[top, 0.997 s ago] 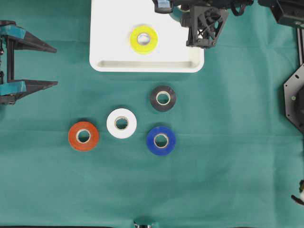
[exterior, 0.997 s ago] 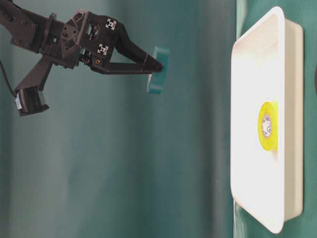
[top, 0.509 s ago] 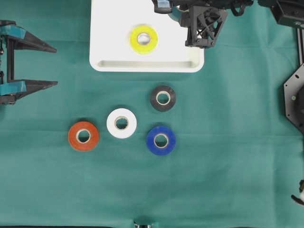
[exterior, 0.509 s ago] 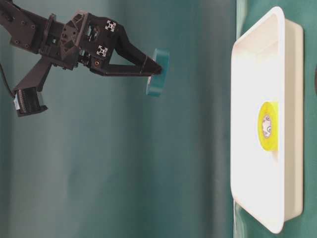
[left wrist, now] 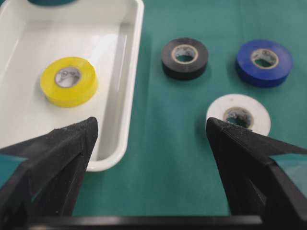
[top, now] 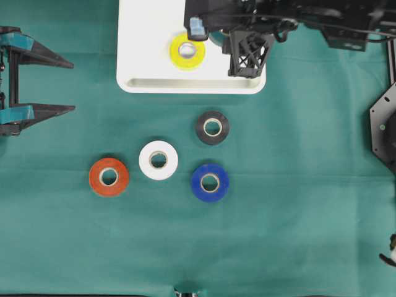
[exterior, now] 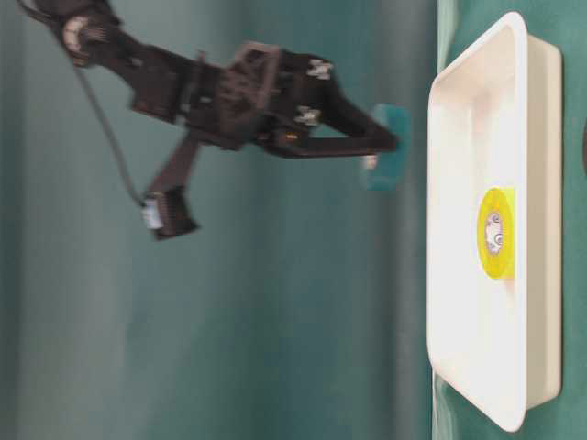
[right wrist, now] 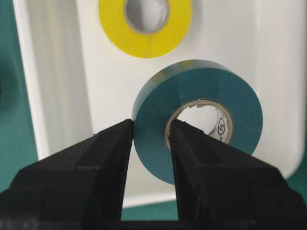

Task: Pick up the tape from a random location and place it into the white case.
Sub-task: 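Lower the teal tape into the tray beside the yellow roll, open right gripper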

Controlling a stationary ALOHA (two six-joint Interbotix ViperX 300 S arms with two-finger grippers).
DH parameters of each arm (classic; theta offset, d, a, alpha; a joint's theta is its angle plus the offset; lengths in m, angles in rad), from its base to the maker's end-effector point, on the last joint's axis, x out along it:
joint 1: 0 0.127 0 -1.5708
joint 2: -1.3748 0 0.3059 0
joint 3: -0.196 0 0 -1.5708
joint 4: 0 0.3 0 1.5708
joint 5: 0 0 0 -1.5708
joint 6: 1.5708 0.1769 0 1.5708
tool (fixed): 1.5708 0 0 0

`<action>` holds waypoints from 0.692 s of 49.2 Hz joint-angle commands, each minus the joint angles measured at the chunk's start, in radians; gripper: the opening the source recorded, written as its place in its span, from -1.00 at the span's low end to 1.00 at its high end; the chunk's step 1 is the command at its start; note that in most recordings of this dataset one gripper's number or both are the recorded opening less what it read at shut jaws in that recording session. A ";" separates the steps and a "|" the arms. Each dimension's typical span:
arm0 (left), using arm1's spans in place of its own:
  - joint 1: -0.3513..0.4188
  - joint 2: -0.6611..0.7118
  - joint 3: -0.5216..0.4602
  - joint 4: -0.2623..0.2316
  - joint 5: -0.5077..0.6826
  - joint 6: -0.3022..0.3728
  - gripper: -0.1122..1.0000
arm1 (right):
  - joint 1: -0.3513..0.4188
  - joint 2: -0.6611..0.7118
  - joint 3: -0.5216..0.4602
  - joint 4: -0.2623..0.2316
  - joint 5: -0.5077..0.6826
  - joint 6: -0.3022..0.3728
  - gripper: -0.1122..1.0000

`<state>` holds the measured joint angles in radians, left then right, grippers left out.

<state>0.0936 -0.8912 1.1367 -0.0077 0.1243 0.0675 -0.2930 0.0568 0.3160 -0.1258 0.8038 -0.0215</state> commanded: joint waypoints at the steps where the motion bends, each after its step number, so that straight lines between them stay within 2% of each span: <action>1: 0.002 0.005 -0.009 0.000 -0.005 0.000 0.98 | -0.003 0.012 0.003 0.002 -0.037 0.002 -0.30; 13: 0.003 0.005 -0.009 -0.002 -0.006 0.000 0.98 | -0.021 0.074 0.034 -0.002 -0.107 0.003 -0.30; 34: 0.003 0.005 -0.009 -0.002 -0.006 0.000 0.98 | -0.058 0.091 0.087 -0.003 -0.176 -0.003 -0.30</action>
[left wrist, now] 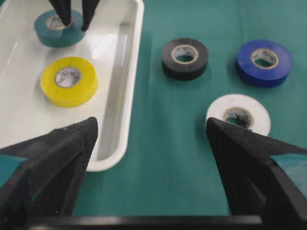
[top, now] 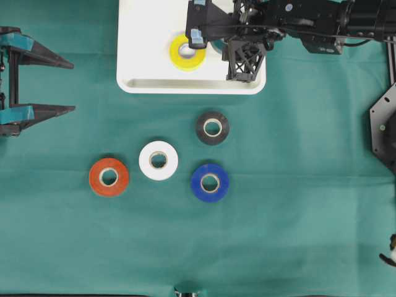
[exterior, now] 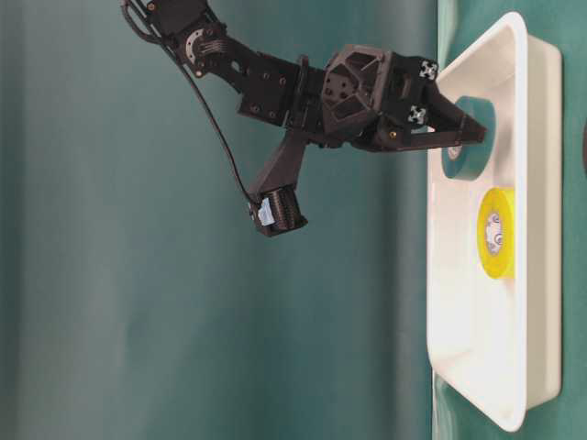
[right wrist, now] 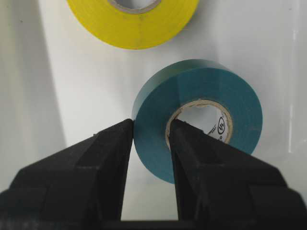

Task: Pick up the tape from a random location and place it into the white case.
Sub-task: 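Lower the teal tape into the tray beside the yellow roll, open right gripper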

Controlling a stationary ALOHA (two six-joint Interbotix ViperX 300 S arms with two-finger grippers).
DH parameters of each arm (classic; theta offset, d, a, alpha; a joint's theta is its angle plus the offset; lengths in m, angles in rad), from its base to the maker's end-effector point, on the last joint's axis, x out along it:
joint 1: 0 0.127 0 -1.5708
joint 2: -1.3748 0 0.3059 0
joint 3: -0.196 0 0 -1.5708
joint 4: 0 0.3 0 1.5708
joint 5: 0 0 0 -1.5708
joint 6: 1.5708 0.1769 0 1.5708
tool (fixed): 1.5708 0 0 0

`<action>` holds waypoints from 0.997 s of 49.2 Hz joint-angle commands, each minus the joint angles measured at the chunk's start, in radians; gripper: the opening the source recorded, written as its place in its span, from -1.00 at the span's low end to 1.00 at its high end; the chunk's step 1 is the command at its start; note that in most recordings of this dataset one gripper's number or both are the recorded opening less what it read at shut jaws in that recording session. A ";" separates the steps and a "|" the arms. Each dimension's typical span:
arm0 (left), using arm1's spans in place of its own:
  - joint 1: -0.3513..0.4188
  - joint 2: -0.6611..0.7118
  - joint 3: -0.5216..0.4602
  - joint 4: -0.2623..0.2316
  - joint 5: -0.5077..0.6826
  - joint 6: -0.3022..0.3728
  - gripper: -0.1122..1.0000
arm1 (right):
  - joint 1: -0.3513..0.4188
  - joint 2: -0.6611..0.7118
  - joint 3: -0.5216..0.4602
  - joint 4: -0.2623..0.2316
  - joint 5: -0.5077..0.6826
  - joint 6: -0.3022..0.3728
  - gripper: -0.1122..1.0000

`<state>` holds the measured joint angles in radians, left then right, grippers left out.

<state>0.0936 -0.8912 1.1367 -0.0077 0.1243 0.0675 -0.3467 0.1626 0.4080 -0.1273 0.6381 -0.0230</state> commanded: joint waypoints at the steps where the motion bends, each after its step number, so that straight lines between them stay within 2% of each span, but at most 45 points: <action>1: 0.003 0.005 -0.009 -0.002 -0.006 0.000 0.98 | -0.005 -0.015 -0.005 -0.002 -0.012 -0.002 -0.30; 31: 0.002 0.005 -0.009 0.000 -0.005 0.000 0.98 | -0.014 -0.015 -0.012 -0.002 -0.005 -0.005 -0.30; 32: 0.003 0.005 -0.009 -0.002 -0.005 0.000 0.98 | -0.014 -0.015 -0.014 -0.002 -0.005 -0.005 -0.26; 39: 0.003 0.005 -0.009 -0.002 -0.005 0.000 0.98 | -0.014 -0.026 -0.014 -0.003 -0.008 0.000 0.51; 42: 0.003 0.005 -0.009 0.000 -0.003 0.000 0.98 | -0.014 -0.034 -0.014 -0.003 -0.008 0.000 0.75; 45: 0.002 0.003 -0.009 0.000 0.000 0.000 0.98 | -0.014 -0.041 -0.014 -0.003 -0.009 0.002 0.86; 49: 0.002 0.005 -0.009 0.000 0.000 0.000 0.98 | -0.014 -0.049 -0.014 -0.003 -0.008 0.002 0.81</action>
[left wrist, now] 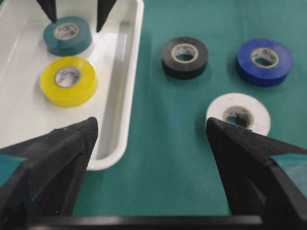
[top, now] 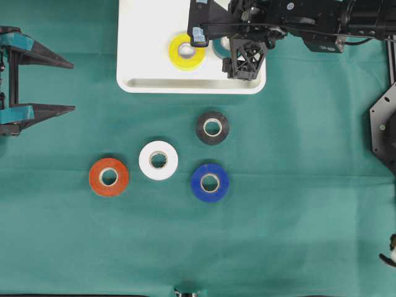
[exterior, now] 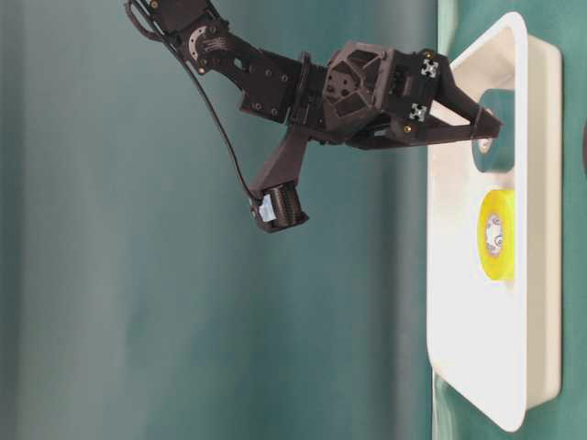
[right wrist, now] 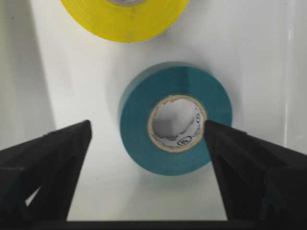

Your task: Pick up the tape from a random location and place it into the white case.

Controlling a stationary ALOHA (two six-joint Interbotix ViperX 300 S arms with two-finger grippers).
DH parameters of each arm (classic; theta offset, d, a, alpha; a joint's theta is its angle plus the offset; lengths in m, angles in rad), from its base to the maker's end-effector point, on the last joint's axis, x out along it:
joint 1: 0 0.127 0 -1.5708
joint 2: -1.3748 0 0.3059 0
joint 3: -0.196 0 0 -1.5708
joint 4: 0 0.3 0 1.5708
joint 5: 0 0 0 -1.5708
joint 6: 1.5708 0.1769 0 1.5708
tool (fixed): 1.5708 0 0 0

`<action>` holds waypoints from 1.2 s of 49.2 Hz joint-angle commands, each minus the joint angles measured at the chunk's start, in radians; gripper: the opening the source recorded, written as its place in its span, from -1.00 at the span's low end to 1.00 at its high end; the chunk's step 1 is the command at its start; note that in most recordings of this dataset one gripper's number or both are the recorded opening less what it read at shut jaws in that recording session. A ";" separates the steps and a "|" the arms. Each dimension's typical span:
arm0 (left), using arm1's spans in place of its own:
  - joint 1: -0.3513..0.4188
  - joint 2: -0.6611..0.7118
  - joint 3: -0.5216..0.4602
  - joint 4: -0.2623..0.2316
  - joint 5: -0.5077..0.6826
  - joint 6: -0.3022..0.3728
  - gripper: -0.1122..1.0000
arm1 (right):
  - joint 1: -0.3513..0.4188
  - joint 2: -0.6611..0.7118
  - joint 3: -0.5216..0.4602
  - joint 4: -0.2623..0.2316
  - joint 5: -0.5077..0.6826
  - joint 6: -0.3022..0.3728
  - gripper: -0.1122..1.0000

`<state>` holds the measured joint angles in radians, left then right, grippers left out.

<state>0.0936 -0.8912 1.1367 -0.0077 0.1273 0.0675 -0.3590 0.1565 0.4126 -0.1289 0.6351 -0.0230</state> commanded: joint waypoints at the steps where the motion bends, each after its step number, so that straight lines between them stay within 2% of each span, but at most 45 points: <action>1: 0.002 0.003 -0.009 -0.002 -0.003 0.000 0.98 | -0.002 -0.044 -0.018 -0.003 -0.005 0.002 0.80; 16: 0.002 0.005 -0.009 0.000 -0.003 0.000 0.98 | -0.002 -0.077 -0.028 -0.002 0.008 0.002 0.80; 45: 0.006 0.005 -0.009 0.000 -0.003 0.000 0.98 | 0.000 -0.403 -0.060 -0.011 0.183 0.003 0.80; 59: 0.021 0.005 -0.009 -0.002 -0.002 0.000 0.98 | 0.000 -0.417 -0.060 -0.012 0.184 0.005 0.79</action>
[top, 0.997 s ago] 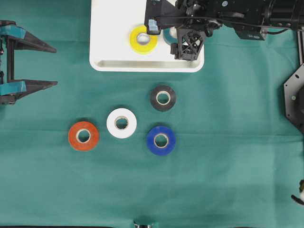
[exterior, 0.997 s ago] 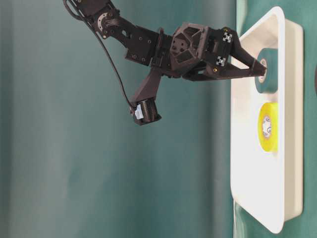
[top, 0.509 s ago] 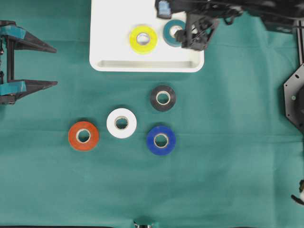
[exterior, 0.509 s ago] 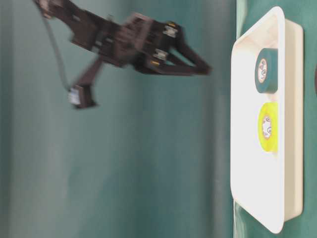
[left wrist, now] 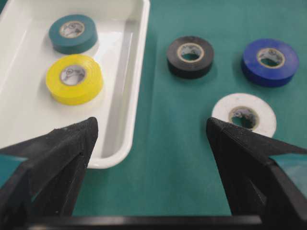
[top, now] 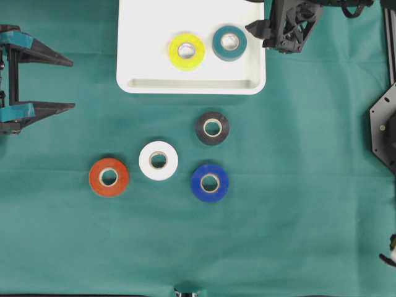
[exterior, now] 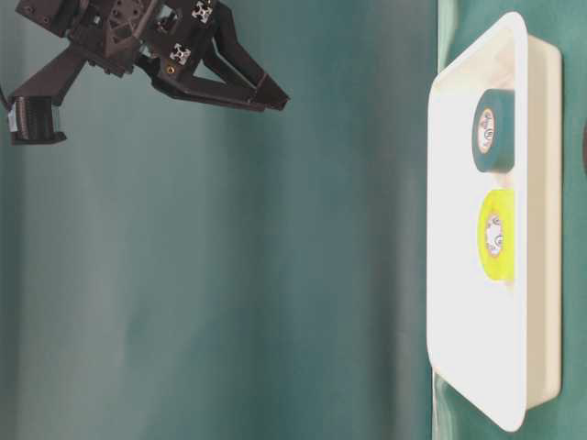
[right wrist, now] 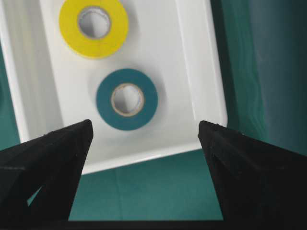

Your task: Pick up the tape from a random location and place it into the white case.

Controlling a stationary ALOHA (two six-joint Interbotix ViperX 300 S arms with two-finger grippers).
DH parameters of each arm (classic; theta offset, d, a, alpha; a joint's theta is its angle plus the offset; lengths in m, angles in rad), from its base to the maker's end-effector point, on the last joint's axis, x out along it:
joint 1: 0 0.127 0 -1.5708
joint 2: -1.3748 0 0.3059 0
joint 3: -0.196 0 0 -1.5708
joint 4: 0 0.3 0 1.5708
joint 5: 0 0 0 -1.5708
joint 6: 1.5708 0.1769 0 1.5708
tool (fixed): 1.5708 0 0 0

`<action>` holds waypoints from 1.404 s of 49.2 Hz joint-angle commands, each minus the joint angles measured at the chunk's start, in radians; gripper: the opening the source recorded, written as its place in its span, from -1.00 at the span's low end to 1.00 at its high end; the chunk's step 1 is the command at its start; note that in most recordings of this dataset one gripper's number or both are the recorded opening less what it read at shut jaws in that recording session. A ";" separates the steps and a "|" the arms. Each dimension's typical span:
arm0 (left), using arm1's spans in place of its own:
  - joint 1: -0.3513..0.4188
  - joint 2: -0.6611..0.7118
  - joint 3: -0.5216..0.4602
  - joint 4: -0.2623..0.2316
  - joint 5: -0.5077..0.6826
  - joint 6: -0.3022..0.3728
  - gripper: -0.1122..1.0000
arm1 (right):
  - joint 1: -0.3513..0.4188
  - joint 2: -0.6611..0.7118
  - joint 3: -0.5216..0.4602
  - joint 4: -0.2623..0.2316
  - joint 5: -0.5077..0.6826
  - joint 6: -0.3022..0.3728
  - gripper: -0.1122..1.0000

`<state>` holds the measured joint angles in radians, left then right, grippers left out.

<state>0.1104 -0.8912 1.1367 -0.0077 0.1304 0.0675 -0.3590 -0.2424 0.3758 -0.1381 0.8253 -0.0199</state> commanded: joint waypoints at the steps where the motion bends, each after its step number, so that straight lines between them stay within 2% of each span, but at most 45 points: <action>1: 0.005 0.005 -0.009 0.000 -0.003 0.000 0.98 | 0.000 -0.018 -0.023 -0.003 -0.006 0.002 0.79; 9: 0.005 0.005 -0.009 0.000 0.003 0.000 0.98 | 0.017 -0.018 -0.018 0.005 -0.005 0.020 0.79; 15: 0.005 0.005 -0.009 0.000 0.008 0.000 0.98 | 0.078 -0.018 -0.015 0.005 -0.003 0.054 0.79; 44: 0.005 0.003 -0.009 0.000 0.011 -0.002 0.98 | 0.529 -0.018 -0.009 0.000 -0.026 0.253 0.79; 58: 0.005 0.003 -0.009 -0.002 0.011 -0.002 0.98 | 0.548 -0.052 0.015 -0.041 -0.032 0.268 0.78; 69: 0.005 0.003 -0.008 -0.002 0.011 -0.002 0.98 | 0.538 -0.236 0.155 -0.064 -0.141 0.287 0.73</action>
<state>0.1120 -0.8912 1.1367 -0.0077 0.1457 0.0675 0.1856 -0.3881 0.4970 -0.1917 0.7317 0.2577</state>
